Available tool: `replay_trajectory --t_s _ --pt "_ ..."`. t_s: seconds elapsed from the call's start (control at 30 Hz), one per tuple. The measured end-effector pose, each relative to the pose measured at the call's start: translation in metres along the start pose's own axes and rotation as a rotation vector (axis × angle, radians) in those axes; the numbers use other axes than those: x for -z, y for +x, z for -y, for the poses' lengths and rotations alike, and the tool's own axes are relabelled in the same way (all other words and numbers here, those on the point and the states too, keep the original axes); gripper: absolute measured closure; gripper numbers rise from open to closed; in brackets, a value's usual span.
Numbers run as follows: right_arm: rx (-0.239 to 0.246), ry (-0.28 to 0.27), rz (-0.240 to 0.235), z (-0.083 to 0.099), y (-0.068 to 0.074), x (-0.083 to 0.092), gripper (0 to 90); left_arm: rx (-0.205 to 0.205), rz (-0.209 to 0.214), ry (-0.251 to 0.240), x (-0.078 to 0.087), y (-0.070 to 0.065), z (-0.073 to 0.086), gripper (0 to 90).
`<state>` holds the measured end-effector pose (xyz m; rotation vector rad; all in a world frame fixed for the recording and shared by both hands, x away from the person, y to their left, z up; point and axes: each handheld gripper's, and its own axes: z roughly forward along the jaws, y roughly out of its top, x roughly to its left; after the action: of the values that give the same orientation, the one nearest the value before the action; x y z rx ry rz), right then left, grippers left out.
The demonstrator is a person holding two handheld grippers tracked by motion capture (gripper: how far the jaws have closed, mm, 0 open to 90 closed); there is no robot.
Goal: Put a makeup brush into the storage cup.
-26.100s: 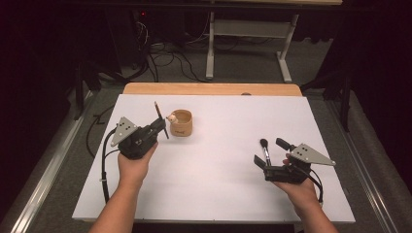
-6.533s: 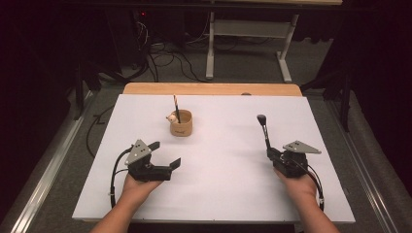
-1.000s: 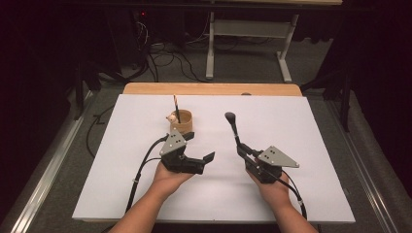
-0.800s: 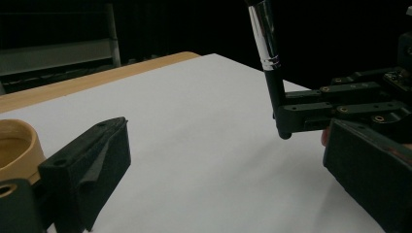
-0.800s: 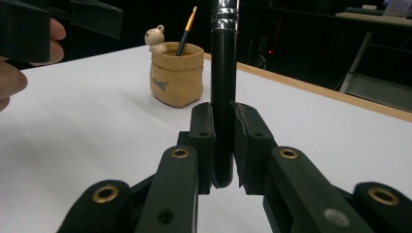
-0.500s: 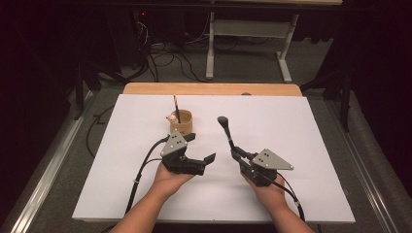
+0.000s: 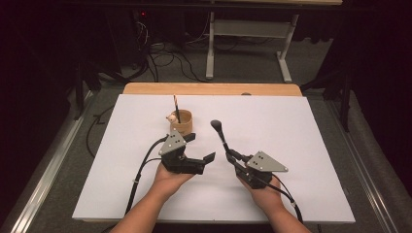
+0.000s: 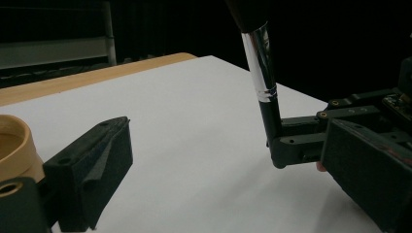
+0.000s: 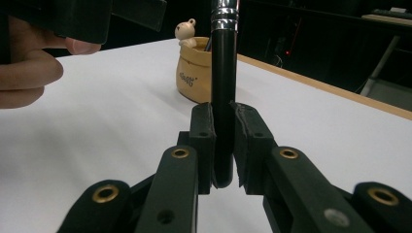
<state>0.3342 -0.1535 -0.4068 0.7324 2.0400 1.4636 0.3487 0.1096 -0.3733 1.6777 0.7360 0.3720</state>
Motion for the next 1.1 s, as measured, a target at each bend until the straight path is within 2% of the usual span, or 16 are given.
replay_trajectory --t_s 0.37,0.63,1.1 --pt "-0.016 -0.002 -0.007 -0.0010 0.0050 -0.0024 81.5 0.017 0.009 -0.014 0.0001 -0.0002 -0.0011 7.7" --pt "-0.005 -0.003 -0.014 -0.0007 0.0046 -0.0028 81.5 0.049 0.010 -0.022 -0.0034 0.0014 -0.0019 11.0" --pt "-0.003 -0.002 -0.012 -0.0004 0.0047 -0.0032 81.5 0.072 0.031 -0.023 -0.0089 0.0017 -0.0036 18.3"
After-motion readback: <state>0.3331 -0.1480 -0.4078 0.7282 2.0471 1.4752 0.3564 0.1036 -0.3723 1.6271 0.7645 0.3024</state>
